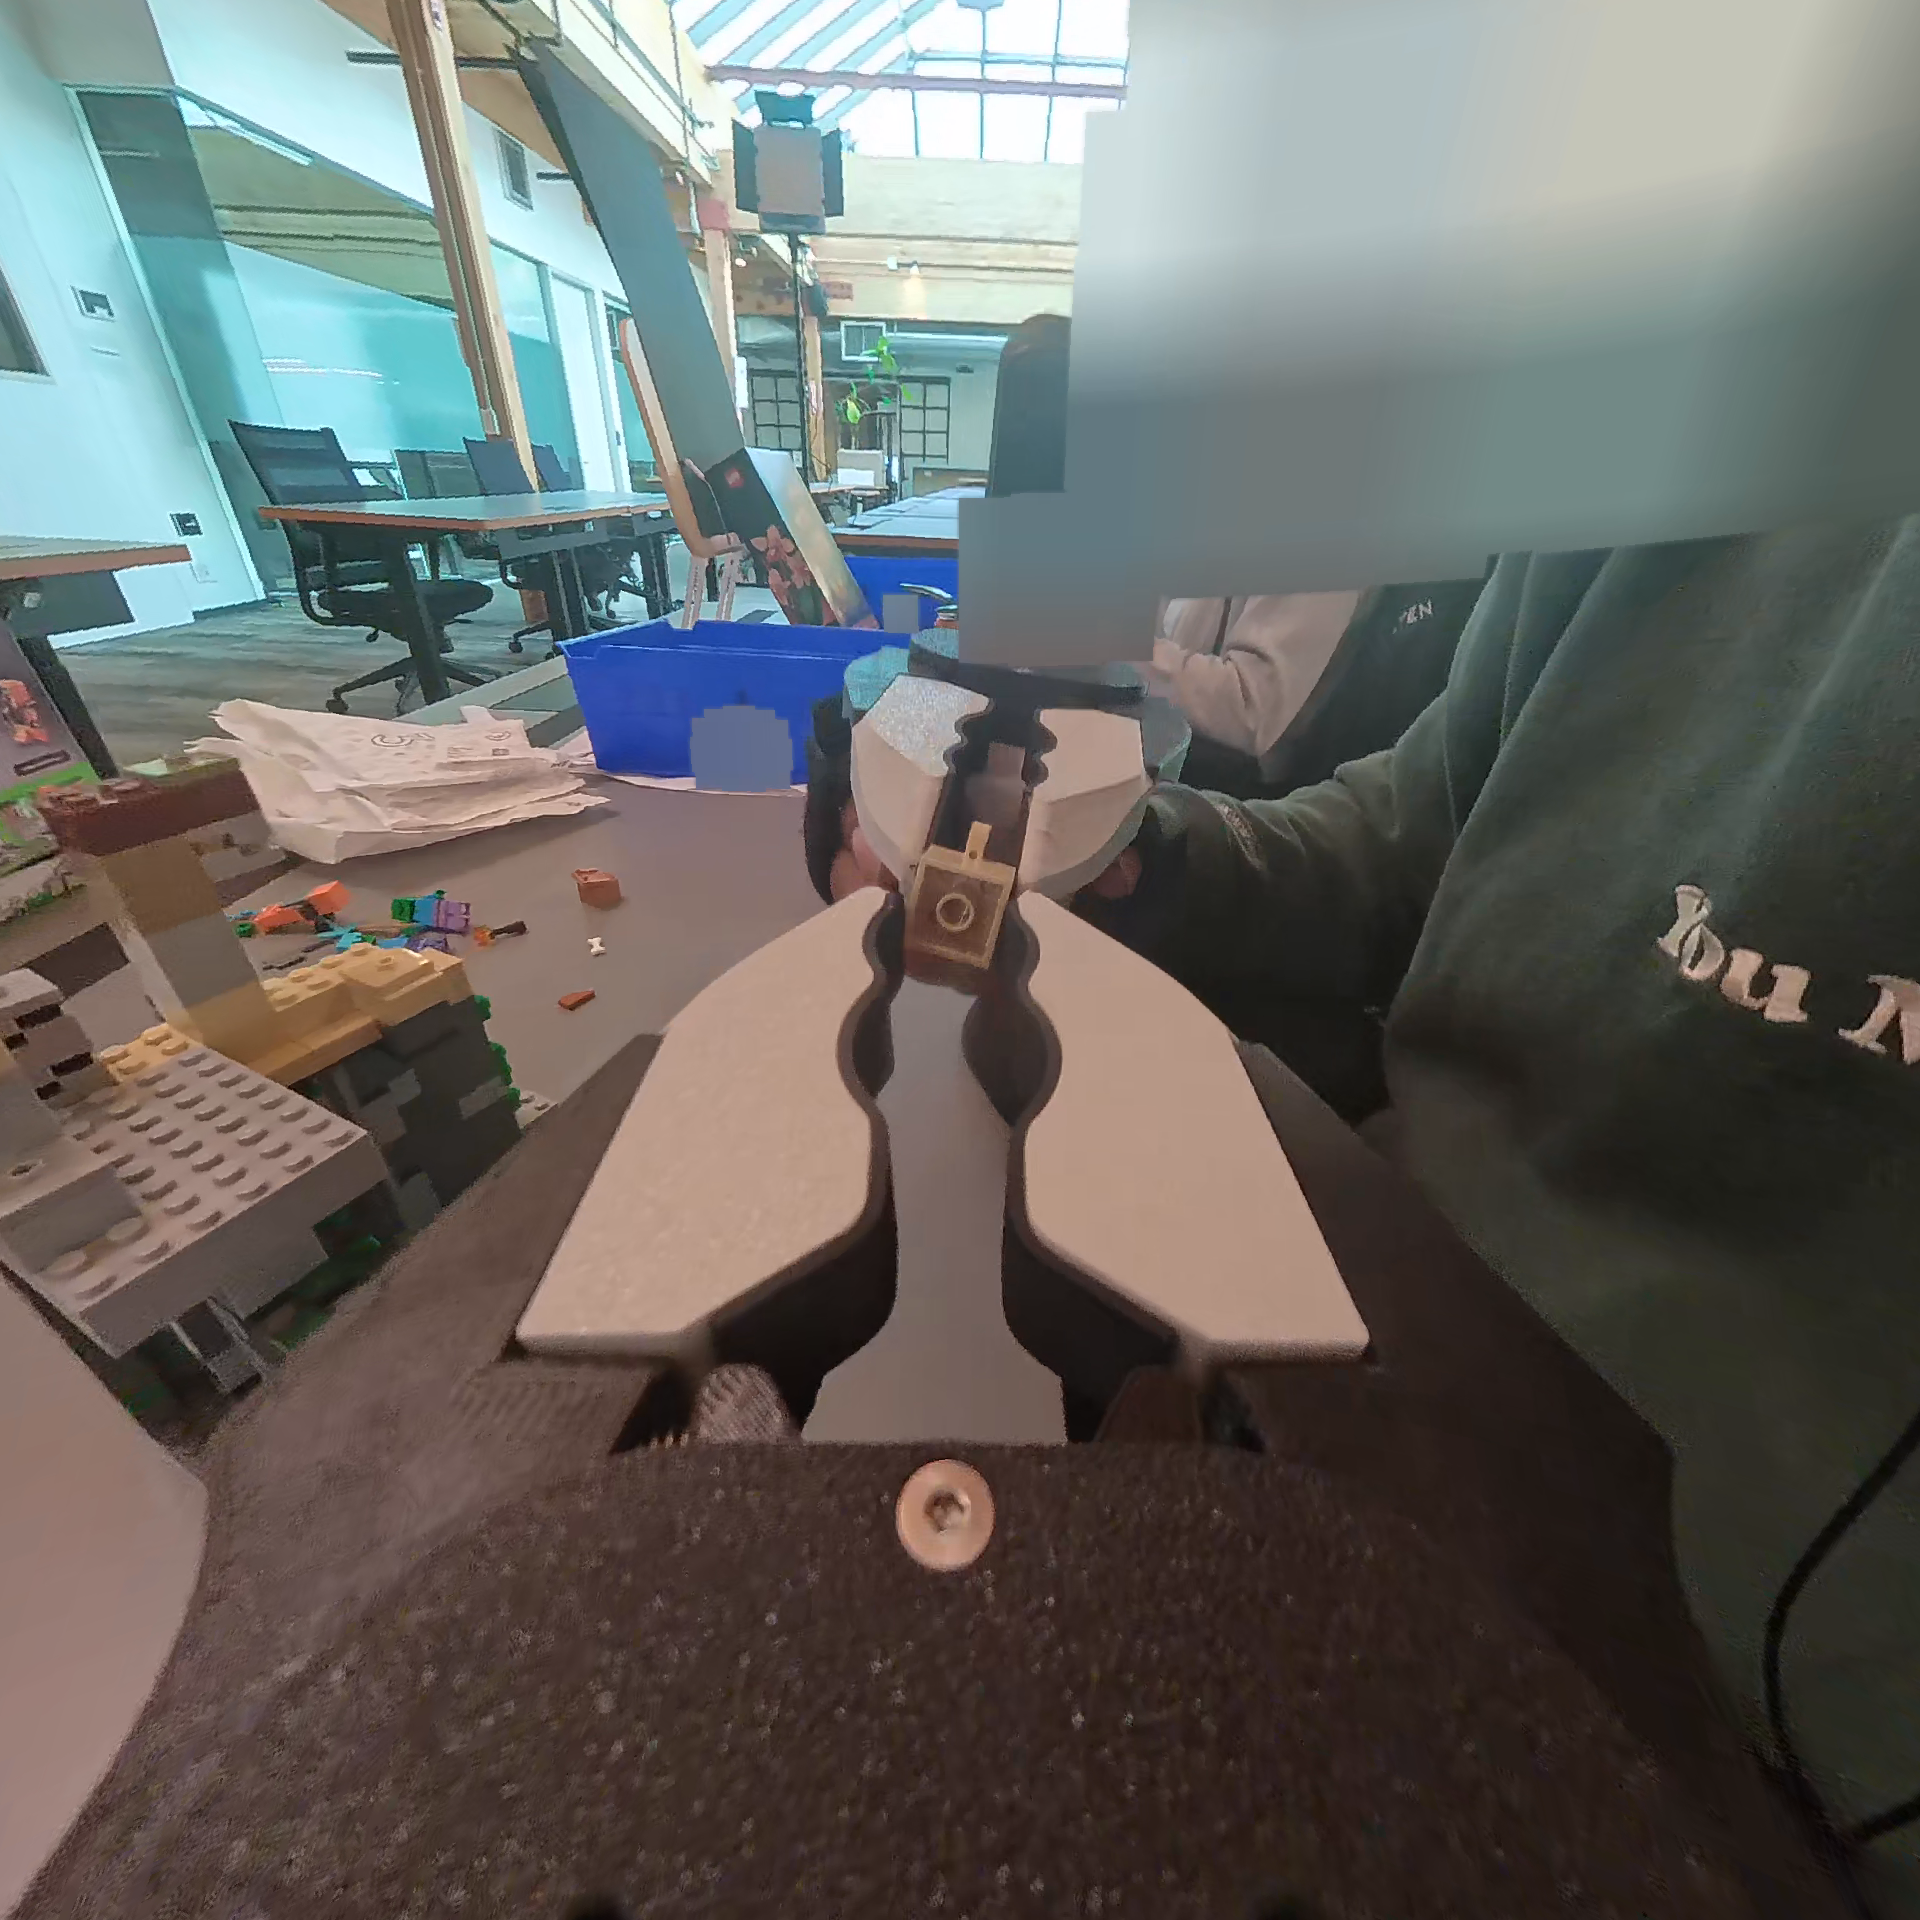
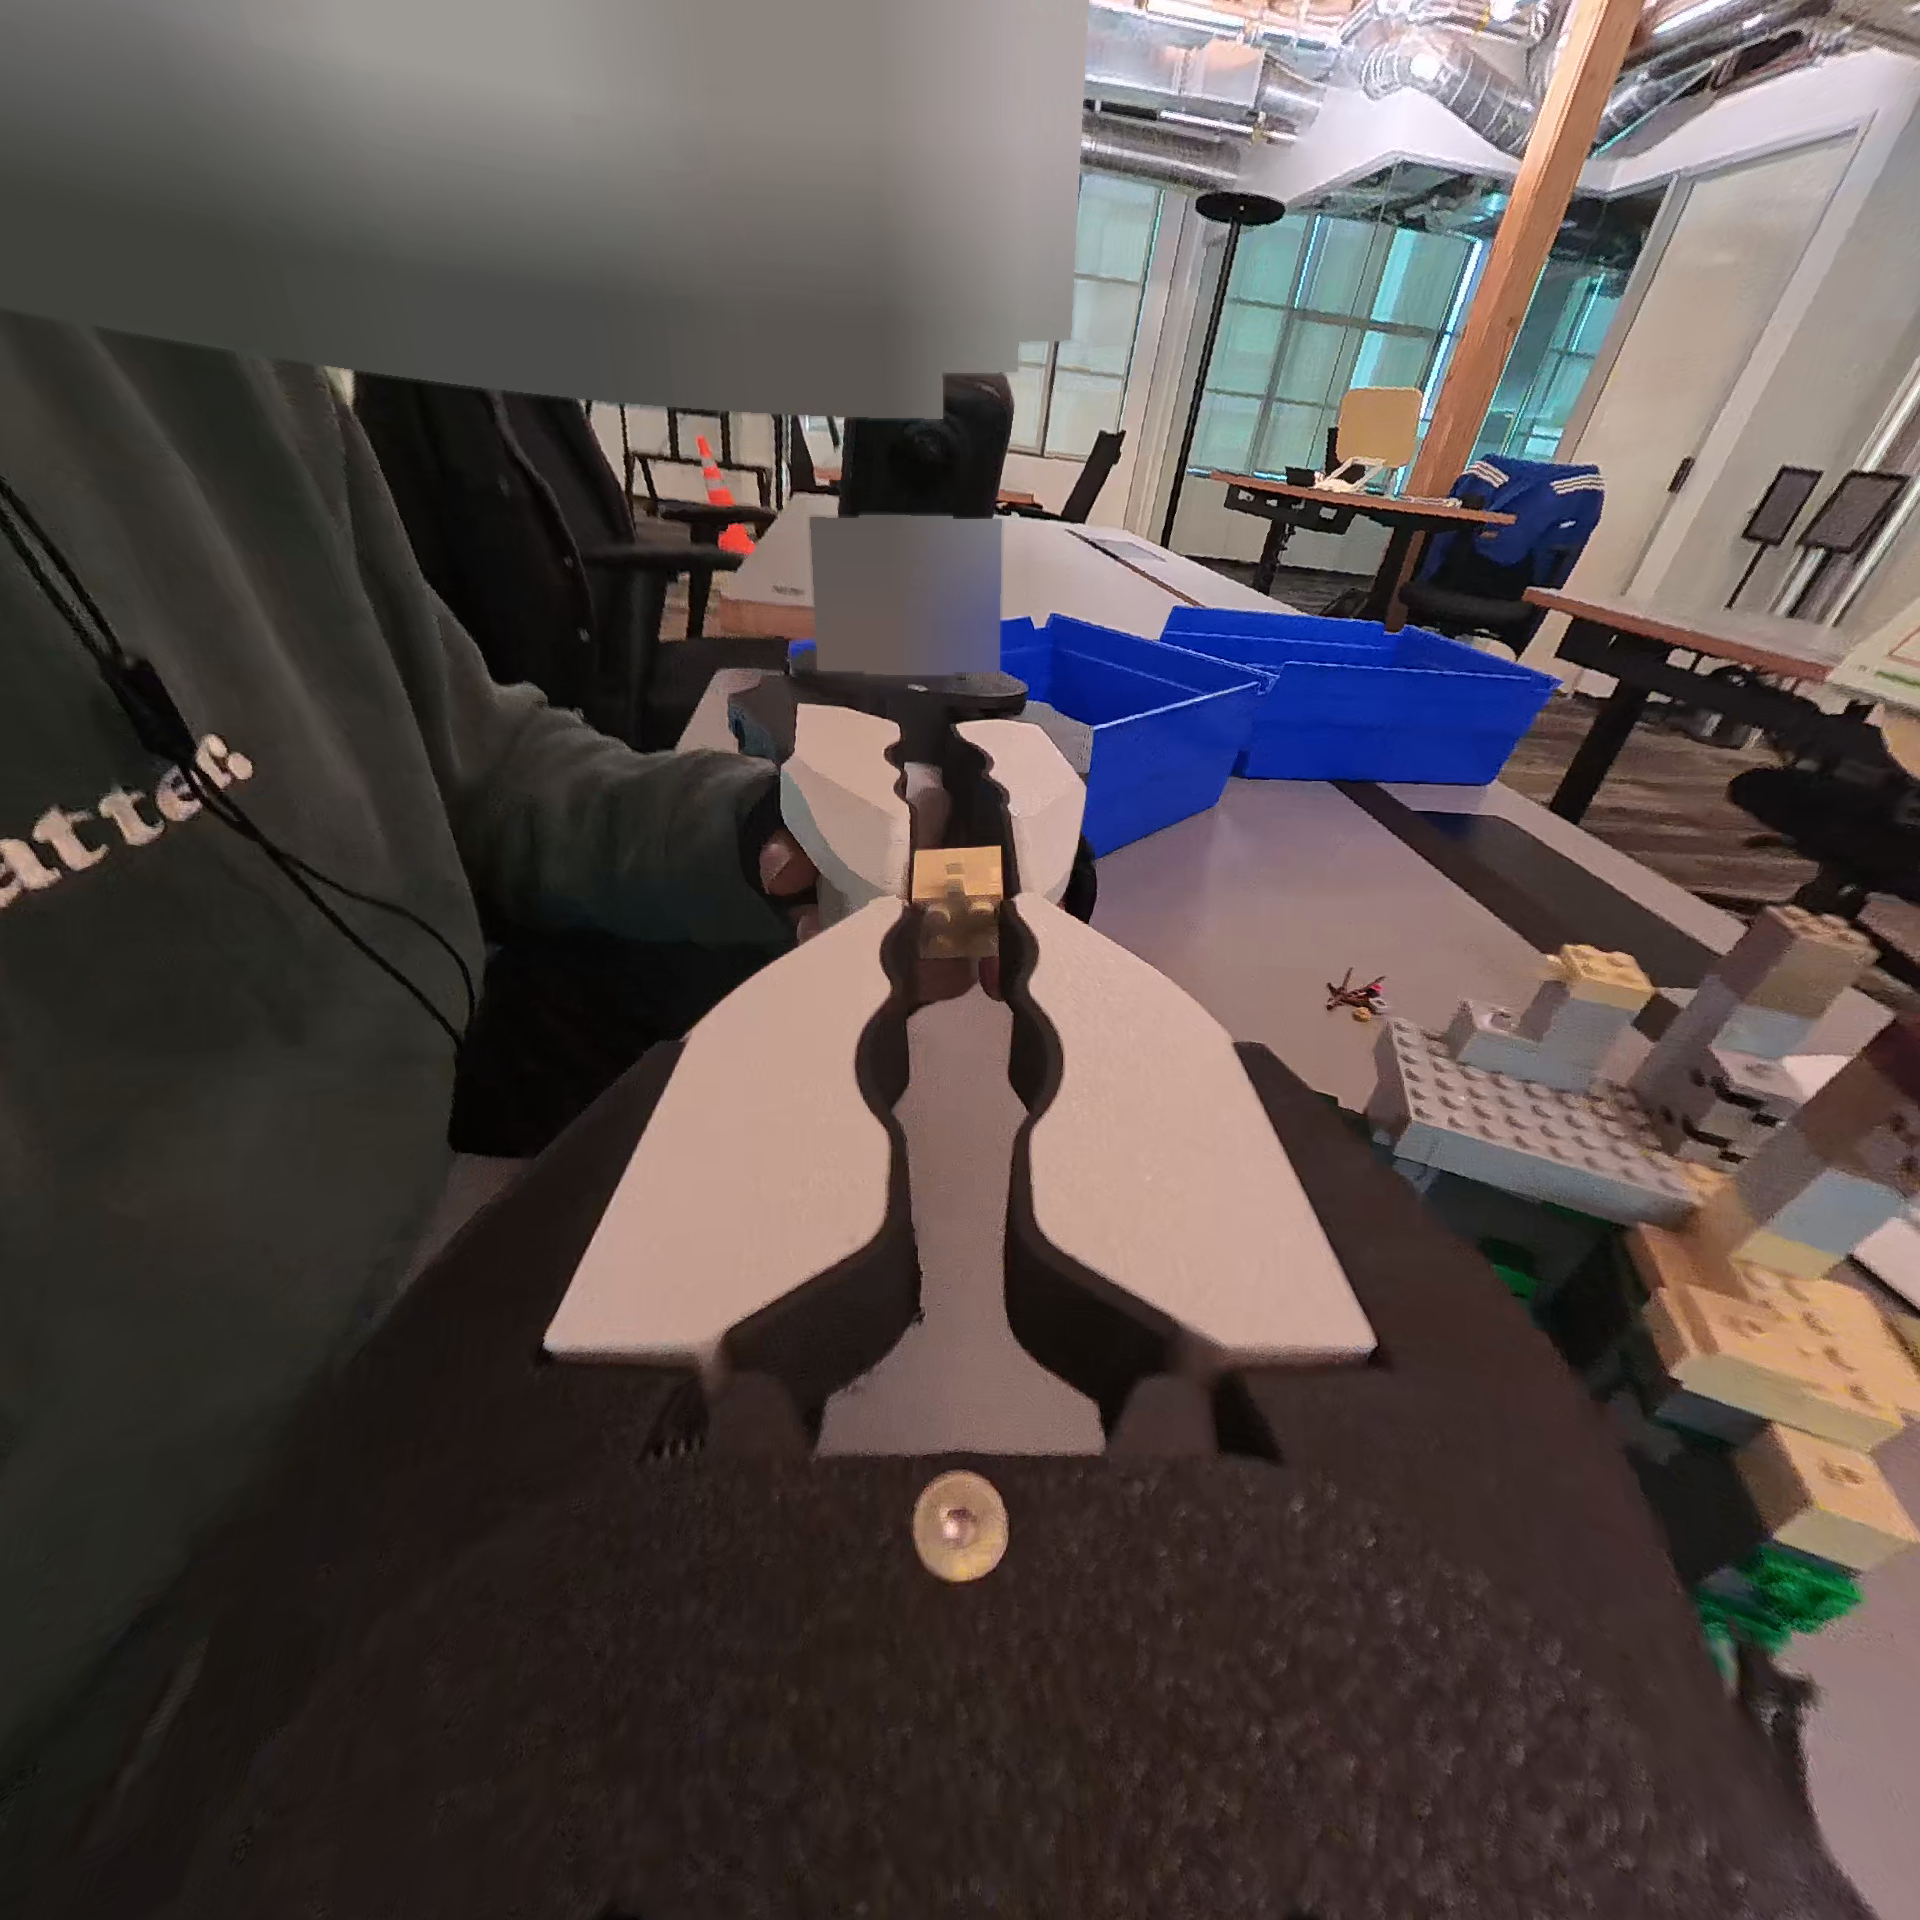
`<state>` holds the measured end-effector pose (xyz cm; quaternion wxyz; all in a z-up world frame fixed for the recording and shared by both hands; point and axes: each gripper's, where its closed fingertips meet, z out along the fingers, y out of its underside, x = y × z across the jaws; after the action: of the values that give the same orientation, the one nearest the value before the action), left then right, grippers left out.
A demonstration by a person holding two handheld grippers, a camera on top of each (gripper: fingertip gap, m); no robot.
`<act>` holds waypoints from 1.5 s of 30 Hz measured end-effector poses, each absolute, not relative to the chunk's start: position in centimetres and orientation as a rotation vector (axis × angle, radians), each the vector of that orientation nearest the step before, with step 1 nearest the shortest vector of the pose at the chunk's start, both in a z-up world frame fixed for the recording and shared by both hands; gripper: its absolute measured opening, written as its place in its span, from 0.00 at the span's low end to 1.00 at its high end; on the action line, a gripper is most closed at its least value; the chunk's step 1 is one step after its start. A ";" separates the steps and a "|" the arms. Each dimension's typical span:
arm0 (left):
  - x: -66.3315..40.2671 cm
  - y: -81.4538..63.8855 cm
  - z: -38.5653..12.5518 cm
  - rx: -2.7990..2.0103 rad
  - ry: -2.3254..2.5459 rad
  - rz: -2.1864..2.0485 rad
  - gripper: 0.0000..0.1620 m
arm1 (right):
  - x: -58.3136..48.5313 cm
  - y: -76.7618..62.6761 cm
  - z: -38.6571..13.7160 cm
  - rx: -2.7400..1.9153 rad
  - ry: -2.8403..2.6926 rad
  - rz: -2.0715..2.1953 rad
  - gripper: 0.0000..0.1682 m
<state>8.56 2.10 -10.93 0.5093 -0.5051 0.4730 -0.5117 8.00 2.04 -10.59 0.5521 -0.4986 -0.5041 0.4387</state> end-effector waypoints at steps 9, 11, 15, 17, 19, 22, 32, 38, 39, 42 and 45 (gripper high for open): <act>8.7 2.3 -11.6 -1.326 1.126 -1.342 0.10 | 8.1 2.5 -11.1 -1.351 -1.114 1.330 0.08; 8.9 2.4 -11.9 -1.391 1.097 -1.420 0.10 | 8.2 2.8 -11.2 -1.428 -1.041 1.527 0.08; 9.2 3.0 -12.3 -1.515 0.992 -1.584 0.10 | 8.5 3.6 -11.6 -1.541 -0.883 1.801 0.08; 9.2 3.4 -12.6 -1.575 0.932 -1.654 0.10 | 8.5 4.0 -11.9 -1.579 -0.831 1.838 0.08; 9.3 3.8 -12.7 -1.632 0.854 -1.733 0.10 | 8.6 4.5 -12.1 -1.607 -0.778 1.862 0.08; 9.2 4.4 -12.7 -1.681 0.749 -1.833 0.10 | 8.5 5.1 -12.2 -1.630 -0.707 1.908 0.08; 9.2 5.0 -13.1 -1.736 0.643 -1.906 0.10 | 8.8 6.4 -12.1 -1.643 -0.598 1.904 0.09; 9.5 4.9 -13.7 -1.762 0.669 -1.871 0.10 | 8.3 6.2 -12.5 -1.672 -0.649 1.846 0.10; 9.5 4.8 -13.8 -1.765 0.678 -1.859 0.10 | 8.2 6.0 -12.6 -1.673 -0.661 1.844 0.10; 9.6 4.5 -13.8 -1.759 0.721 -1.825 0.10 | 8.0 5.9 -12.7 -1.673 -0.694 1.808 0.02; 9.5 4.6 -13.6 -1.737 0.717 -1.813 0.10 | 8.2 5.8 -12.5 -1.656 -0.721 1.778 0.01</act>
<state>9.49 4.64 -13.59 0.2621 -0.6421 0.2648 -0.6699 8.18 5.82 -12.53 0.2990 -0.6236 -0.2714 0.6694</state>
